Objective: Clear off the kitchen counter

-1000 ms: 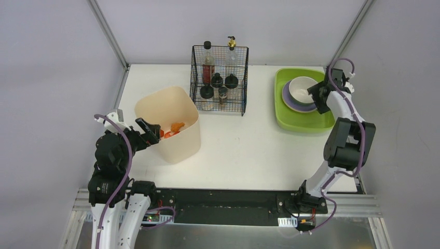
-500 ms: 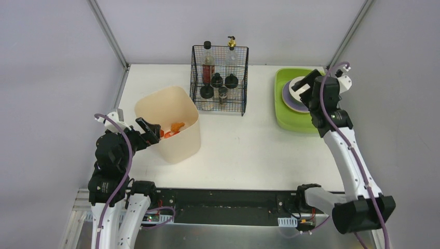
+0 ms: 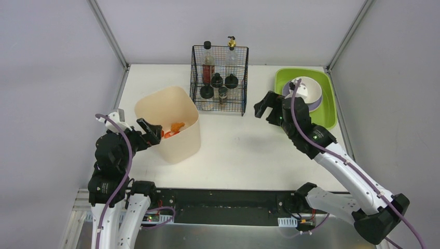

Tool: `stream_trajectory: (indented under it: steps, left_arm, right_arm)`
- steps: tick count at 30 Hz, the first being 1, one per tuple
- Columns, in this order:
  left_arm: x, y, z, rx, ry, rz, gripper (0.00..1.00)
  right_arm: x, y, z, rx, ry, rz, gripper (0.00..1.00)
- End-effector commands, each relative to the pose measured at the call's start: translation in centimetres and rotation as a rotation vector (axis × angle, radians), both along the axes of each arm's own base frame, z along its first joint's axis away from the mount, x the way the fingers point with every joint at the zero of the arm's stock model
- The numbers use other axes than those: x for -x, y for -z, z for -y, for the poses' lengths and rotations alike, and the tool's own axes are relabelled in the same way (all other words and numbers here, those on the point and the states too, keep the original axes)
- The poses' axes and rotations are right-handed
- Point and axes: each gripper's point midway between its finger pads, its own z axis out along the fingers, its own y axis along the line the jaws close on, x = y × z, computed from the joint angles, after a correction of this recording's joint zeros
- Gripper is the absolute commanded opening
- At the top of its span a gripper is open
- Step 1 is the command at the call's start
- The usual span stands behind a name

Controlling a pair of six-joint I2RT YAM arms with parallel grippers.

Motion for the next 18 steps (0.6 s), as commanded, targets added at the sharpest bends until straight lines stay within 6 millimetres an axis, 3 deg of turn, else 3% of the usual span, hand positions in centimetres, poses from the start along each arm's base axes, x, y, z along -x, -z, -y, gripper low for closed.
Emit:
stream_trajectory:
  steps: [1,9,18]
  left_arm:
    - [0.3,-1.5,1.1,0.012,0.064,0.052,1.0]
    - [1.5,-4.1,4.0,0.033,0.241,0.178,0.97]
    - [5.9,-7.7,8.2,0.174,0.484,0.226,0.99]
  right_arm:
    - [1.3,-2.1,-1.9,-0.011,-0.102,0.127,0.99]
    - [2.5,-0.9,-4.3,0.078,-0.179,0.098,0.99]
    - [3.0,0.4,-5.4,0.134,-0.208,0.048,0.99]
